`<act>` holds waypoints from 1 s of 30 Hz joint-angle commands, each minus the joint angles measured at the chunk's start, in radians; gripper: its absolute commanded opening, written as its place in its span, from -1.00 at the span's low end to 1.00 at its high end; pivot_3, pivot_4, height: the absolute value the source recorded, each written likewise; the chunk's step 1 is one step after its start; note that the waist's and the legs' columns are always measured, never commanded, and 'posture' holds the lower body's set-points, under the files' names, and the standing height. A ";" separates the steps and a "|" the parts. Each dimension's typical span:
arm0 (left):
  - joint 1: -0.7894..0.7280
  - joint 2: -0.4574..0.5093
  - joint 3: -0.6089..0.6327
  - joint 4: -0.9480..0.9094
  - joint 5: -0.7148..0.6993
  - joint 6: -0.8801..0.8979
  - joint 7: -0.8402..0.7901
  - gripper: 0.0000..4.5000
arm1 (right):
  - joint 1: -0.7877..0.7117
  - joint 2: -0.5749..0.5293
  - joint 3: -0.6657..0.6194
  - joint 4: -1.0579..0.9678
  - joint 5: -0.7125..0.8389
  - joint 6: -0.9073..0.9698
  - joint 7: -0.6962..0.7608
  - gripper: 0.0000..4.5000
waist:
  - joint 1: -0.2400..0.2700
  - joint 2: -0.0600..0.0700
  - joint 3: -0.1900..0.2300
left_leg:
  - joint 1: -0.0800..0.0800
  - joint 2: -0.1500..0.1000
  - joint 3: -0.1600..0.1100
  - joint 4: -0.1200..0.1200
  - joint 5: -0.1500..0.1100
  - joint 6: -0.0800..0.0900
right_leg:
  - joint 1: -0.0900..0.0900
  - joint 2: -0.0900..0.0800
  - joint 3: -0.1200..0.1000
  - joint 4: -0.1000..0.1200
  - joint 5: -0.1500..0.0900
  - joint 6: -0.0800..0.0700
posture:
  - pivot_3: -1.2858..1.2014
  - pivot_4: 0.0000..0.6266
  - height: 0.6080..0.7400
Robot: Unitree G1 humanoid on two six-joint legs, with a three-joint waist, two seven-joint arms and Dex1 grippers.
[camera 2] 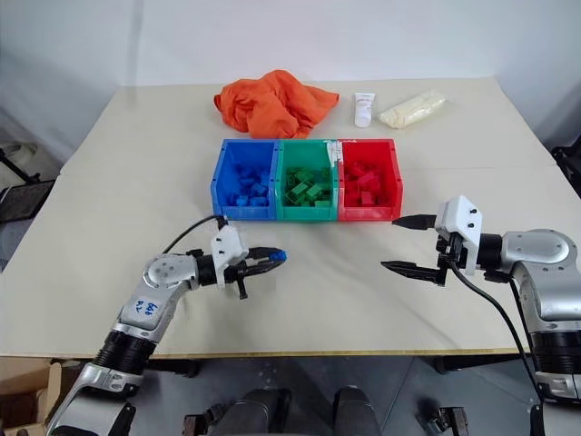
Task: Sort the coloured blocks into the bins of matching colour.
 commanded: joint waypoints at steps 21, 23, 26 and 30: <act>-0.393 0.021 0.099 0.469 0.091 -0.142 0.216 0.48 | -0.060 0.041 -0.113 -0.013 0.099 -0.004 -0.109 1.00 | -0.006 -0.005 0.003 | 0.000 0.000 0.001 0.000 0.000 0.000 | -0.001 0.000 -0.003 0.003 0.000 0.001 | 0.03 -0.52 1.00; -0.380 0.033 0.108 0.457 0.080 -0.135 0.191 0.48 | -0.059 0.039 -0.110 -0.010 0.099 -0.008 -0.108 1.00 | -0.006 -0.005 0.003 | 0.000 0.000 0.001 0.000 0.000 0.000 | -0.001 0.000 -0.003 0.004 0.000 0.001 | 0.03 -0.52 1.00; -0.340 0.058 0.135 0.402 0.030 -0.118 0.128 0.48 | -0.069 0.039 -0.104 0.000 0.097 -0.013 -0.102 1.00 | -0.007 -0.005 0.003 | 0.000 0.000 0.001 0.000 0.000 0.000 | -0.001 0.000 -0.002 0.004 0.000 0.001 | 0.03 -0.52 1.00; -0.238 0.098 0.184 0.193 -0.143 0.075 -0.006 0.48 | -0.088 0.035 -0.095 0.018 0.093 -0.017 -0.088 1.00 | -0.009 -0.005 0.003 | 0.000 0.000 0.001 -0.001 0.000 0.000 | -0.002 0.000 -0.001 0.004 0.000 0.001 | 0.03 -0.52 1.00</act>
